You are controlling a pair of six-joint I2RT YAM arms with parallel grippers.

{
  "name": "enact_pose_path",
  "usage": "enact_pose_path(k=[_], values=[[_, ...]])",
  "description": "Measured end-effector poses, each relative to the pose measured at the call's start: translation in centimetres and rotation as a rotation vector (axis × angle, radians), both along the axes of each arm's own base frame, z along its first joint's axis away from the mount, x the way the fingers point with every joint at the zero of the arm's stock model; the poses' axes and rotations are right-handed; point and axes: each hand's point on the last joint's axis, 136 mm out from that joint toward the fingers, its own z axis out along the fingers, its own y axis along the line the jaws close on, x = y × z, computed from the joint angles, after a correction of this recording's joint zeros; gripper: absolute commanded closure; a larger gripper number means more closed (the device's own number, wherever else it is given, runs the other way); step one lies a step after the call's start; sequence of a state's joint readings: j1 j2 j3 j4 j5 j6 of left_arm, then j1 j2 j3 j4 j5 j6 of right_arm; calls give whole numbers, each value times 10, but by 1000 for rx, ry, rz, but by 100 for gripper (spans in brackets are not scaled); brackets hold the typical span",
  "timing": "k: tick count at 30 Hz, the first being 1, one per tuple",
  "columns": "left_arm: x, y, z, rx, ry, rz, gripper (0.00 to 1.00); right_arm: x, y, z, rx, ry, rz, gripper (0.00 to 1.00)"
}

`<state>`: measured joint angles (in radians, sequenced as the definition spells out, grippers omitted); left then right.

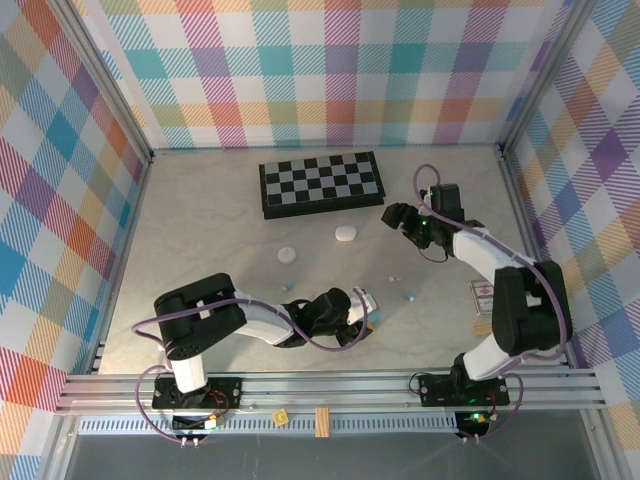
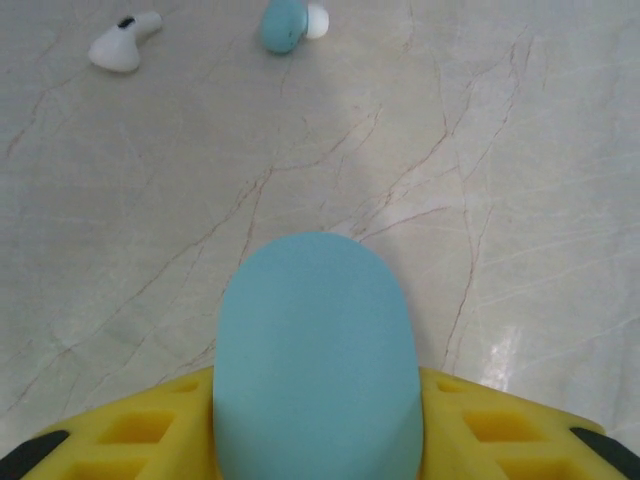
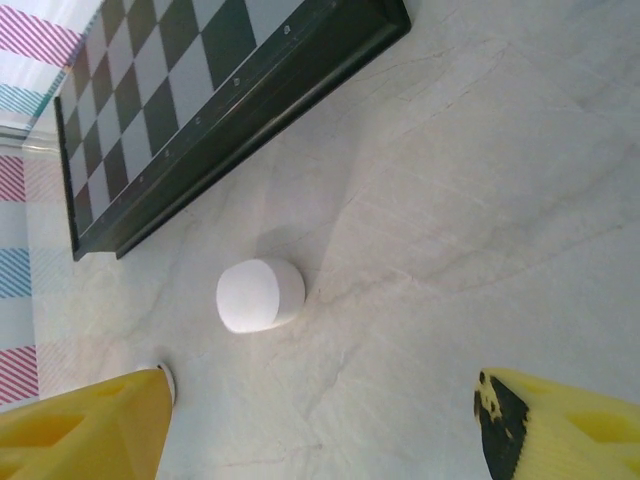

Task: Insert the wireless bluetooth earbuds into the charging case

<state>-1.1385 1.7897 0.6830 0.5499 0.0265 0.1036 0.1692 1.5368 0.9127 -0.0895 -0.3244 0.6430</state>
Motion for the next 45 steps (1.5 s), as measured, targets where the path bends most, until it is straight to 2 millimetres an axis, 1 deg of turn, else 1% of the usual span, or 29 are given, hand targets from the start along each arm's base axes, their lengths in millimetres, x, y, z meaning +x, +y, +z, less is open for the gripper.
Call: enact_pose_path(k=[2, 6, 10, 13, 16, 20, 24, 28, 32, 34, 36, 39, 41, 43, 44, 45], values=[[0, 0, 10, -22, -11, -4, 56, -11, -2, 10, 4, -16, 1, 20], [6, 3, 37, -83, -40, -15, 57, -36, 1, 34, 36, -45, 32, 20], [21, 12, 57, -133, -70, -16, 57, -64, 10, 59, 93, -57, 110, 20], [35, 23, 69, -175, -91, -3, 57, -89, 22, 72, 166, -47, 200, 21], [46, 33, 82, -221, -106, 12, 57, -109, 34, 76, 248, -10, 282, 22], [59, 40, 104, -288, -134, 18, 57, -132, 46, 69, 342, 56, 367, 22], [61, 42, 125, -339, -162, -4, 57, -152, 58, 62, 412, 116, 430, 26], [56, 41, 138, -363, -184, -44, 57, -160, 70, 64, 455, 133, 487, 33], [53, 39, 141, -372, -188, -66, 57, -163, 83, 64, 483, 148, 536, 41], [52, 39, 142, -373, -188, -69, 57, -165, 88, 61, 492, 169, 553, 49], [51, 39, 142, -374, -186, -73, 57, -166, 94, 58, 500, 191, 567, 59], [51, 39, 141, -373, -185, -73, 57, -166, 98, 57, 507, 204, 579, 72], [52, 39, 142, -376, -184, -70, 57, -166, 98, 58, 508, 196, 584, 76], [52, 39, 144, -381, -187, -70, 55, -165, 98, 59, 509, 191, 586, 77], [52, 39, 144, -383, -189, -70, 50, -165, 99, 60, 509, 188, 586, 78], [53, 39, 145, -385, -191, -69, 42, -165, 99, 61, 510, 187, 585, 78]])
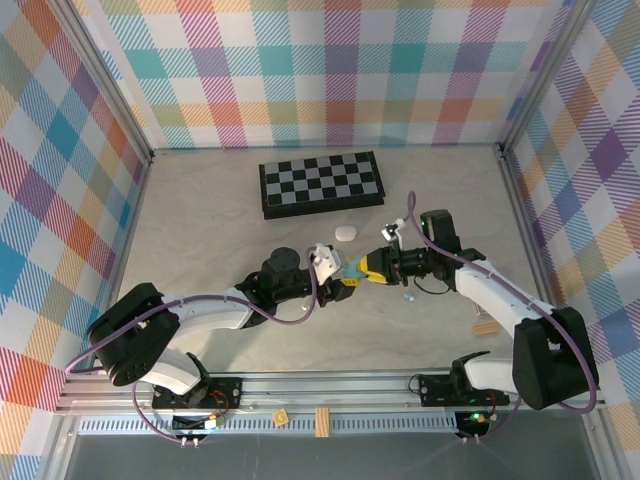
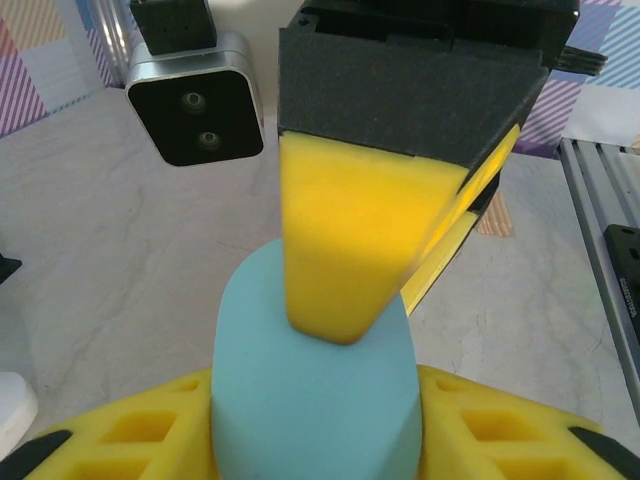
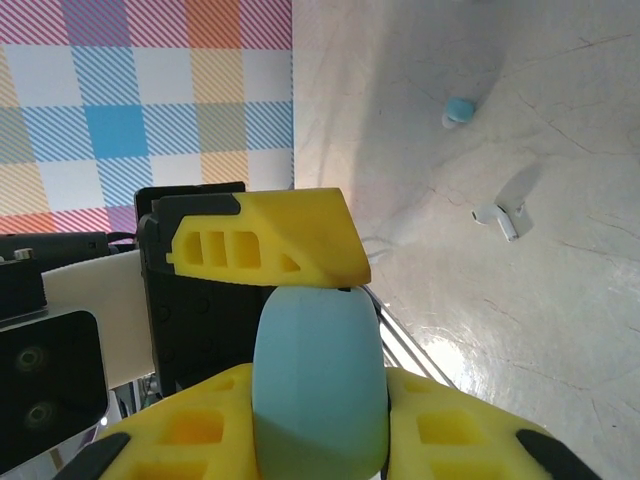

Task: Insert the wireless bluetooth earbuds into the charging case

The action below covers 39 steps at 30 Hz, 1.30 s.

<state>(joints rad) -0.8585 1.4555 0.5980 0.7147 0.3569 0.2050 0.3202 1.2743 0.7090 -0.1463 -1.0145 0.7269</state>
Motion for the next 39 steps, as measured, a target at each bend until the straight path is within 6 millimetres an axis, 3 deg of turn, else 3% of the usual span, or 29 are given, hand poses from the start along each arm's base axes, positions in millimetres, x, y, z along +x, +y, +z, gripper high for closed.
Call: enact_pose_path(k=[3, 6, 12, 18, 26, 34, 39], values=[[2, 1, 9, -36, -23, 9, 21, 3, 1, 3, 7, 0, -12, 79], [6, 6, 23, -103, -38, 31, 11, 9, 3, 12, 36, -6, -29, 81], [16, 23, 53, -262, -107, 67, 9, 26, 9, 50, 158, -29, -60, 83], [13, 22, 71, -341, -169, 37, 8, 34, 13, 83, 259, -51, -71, 87], [21, 25, 91, -383, -223, 35, 21, 36, 16, 100, 321, -36, -72, 90], [29, 27, 103, -401, -253, 26, 40, 35, 17, 102, 330, -20, -72, 92], [33, 21, 105, -405, -252, 8, 47, 32, 20, 103, 331, -18, -63, 93]])
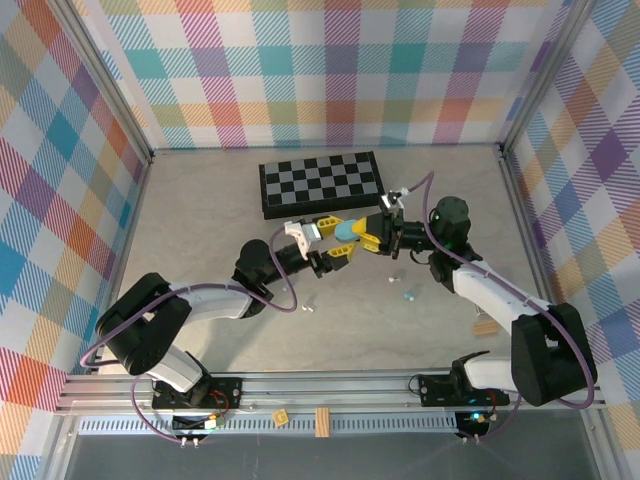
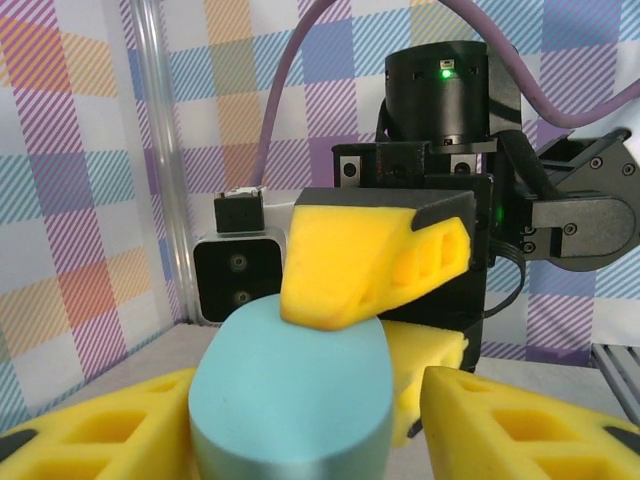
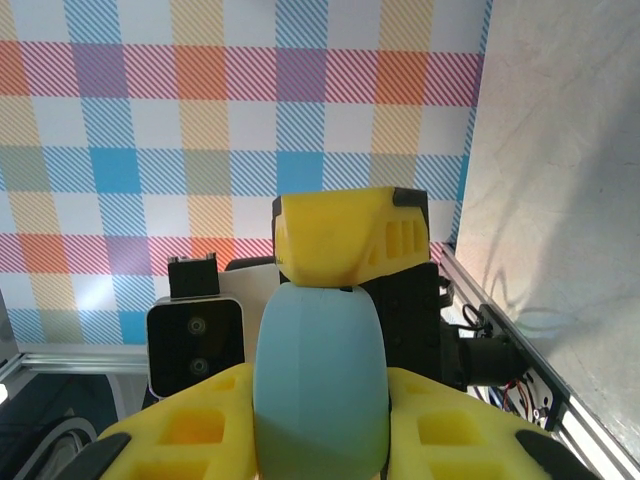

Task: Insert the wireless bluetooth earbuds into the charging case

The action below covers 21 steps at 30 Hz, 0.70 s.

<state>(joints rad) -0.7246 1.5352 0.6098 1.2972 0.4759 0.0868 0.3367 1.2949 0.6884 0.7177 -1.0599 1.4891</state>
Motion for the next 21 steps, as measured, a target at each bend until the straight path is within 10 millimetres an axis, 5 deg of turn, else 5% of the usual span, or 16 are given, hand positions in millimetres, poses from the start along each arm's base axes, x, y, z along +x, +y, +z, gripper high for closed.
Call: enact_pose_path(k=[15, 21], values=[[1, -7, -2, 2, -4, -32, 45, 0, 1, 4, 11, -4, -3, 93], [2, -7, -2, 1, 2, -32, 54, -1, 1, 1, 13, -7, -6, 95]])
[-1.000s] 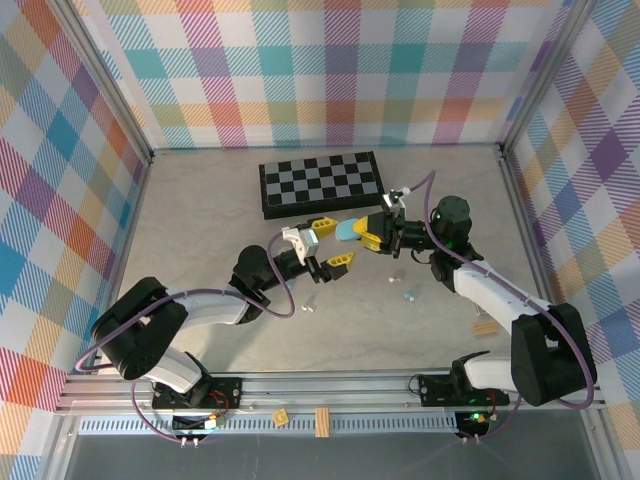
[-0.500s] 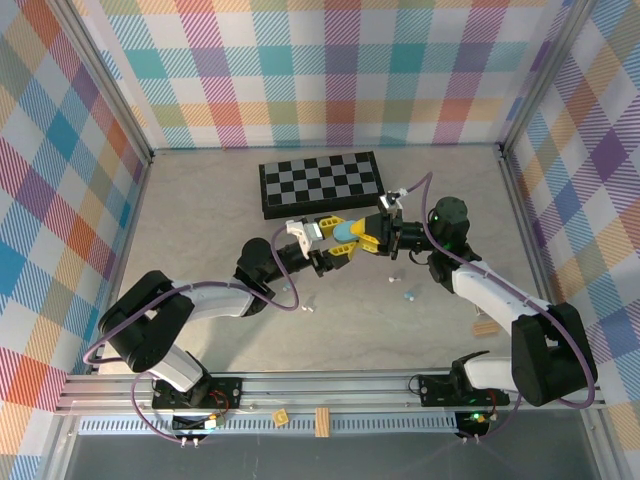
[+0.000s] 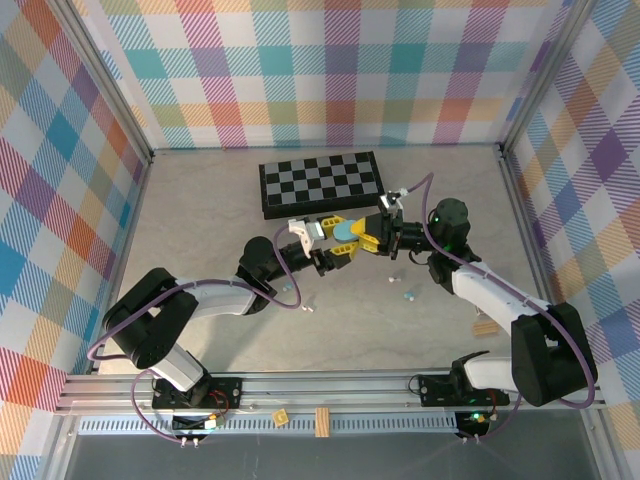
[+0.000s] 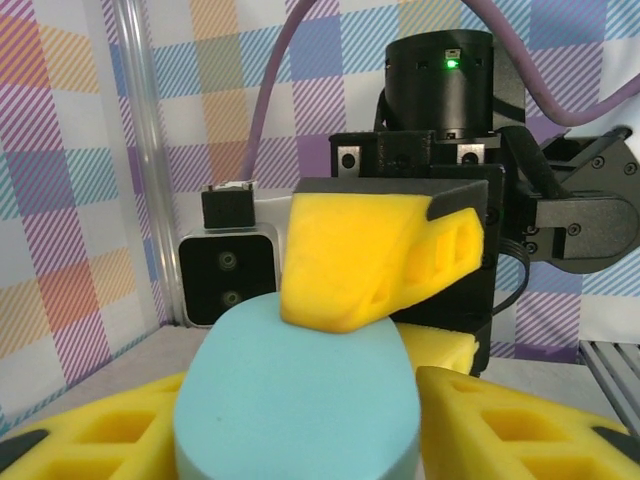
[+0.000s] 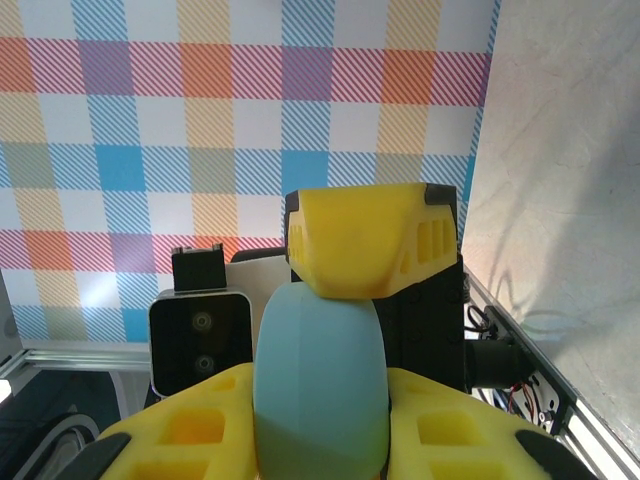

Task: Insert the wireless bluetooth earbuds into the charging case

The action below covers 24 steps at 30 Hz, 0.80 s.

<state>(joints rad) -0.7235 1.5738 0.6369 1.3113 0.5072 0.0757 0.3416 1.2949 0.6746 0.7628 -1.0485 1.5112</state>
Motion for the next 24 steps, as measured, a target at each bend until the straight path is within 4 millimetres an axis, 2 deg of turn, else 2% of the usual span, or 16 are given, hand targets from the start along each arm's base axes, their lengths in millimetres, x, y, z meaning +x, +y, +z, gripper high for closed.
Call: enact_pose_path(k=[5, 10, 13, 24], values=[[0, 0, -1, 1, 4, -7, 56, 0, 0, 0, 2, -3, -1, 95], [-1, 0, 0, -1, 1, -7, 46, 2, 0, 1, 4, 7, -14, 95], [0, 0, 0, 0, -1, -7, 44, 4, 0, 2, 8, 11, -24, 95], [1, 1, 0, -1, -3, 0, 53, 3, -1, 5, 16, 5, -32, 96]])
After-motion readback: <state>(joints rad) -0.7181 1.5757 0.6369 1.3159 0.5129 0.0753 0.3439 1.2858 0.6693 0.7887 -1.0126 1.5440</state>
